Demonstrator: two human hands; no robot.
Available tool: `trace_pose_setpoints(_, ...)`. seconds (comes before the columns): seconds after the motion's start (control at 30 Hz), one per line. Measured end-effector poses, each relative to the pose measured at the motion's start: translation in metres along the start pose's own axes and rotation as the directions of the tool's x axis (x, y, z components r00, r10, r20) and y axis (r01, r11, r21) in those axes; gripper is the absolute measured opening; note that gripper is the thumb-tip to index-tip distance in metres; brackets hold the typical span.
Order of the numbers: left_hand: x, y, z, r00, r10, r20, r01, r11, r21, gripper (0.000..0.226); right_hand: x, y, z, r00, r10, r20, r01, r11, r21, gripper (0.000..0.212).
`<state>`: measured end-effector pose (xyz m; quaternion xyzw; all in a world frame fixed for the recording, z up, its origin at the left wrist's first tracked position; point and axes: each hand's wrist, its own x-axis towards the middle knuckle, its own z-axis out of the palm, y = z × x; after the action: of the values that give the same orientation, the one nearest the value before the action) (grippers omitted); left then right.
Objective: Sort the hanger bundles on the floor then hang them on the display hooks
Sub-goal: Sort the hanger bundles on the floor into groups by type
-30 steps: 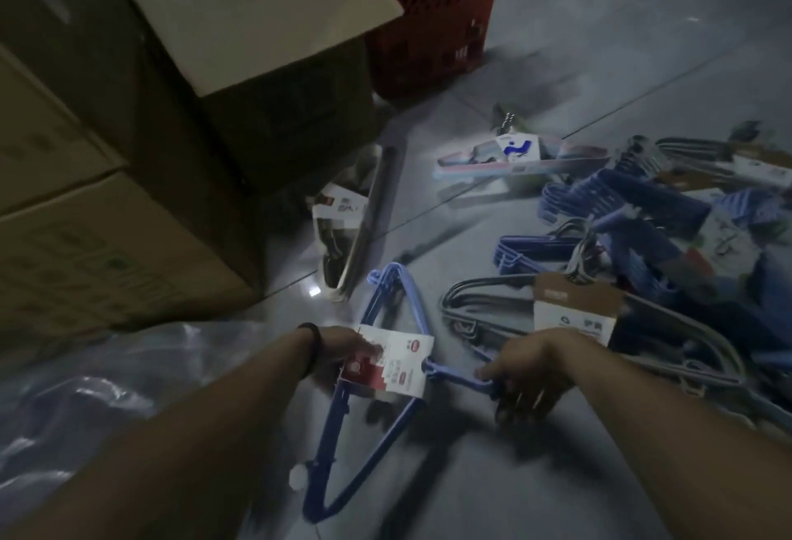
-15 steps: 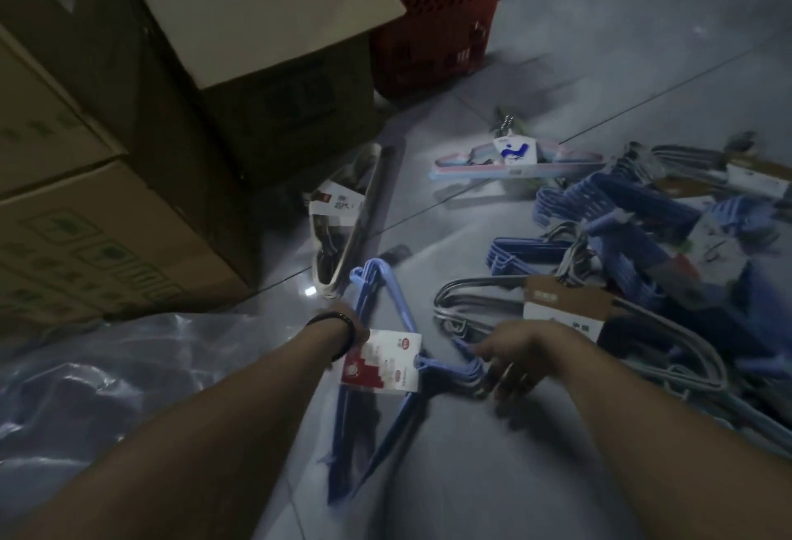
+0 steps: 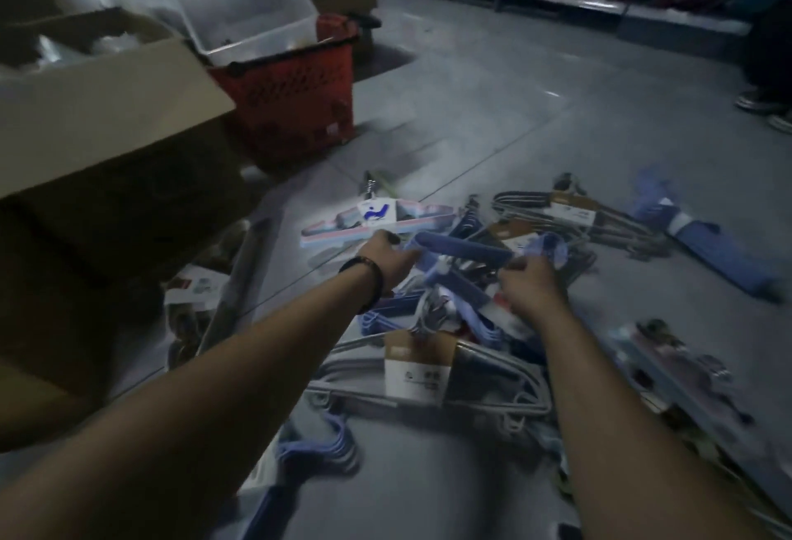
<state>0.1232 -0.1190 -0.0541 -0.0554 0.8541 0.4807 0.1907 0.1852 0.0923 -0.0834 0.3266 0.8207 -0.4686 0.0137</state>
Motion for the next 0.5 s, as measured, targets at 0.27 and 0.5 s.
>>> trace_pose_setpoints(0.27,0.039,0.015,0.1,0.963,-0.269,0.019,0.258,0.901,-0.349,0.048,-0.01,0.081,-0.002,0.998,0.032,-0.058,-0.042,0.984,-0.174,0.077)
trace_pose_setpoints(0.5,0.038,0.013,0.124,0.929,-0.369,-0.008,0.297,0.761,-0.576,0.053,-0.007,0.09,-0.01,1.0,-0.02,-0.017,0.019,0.997,-0.076,0.064)
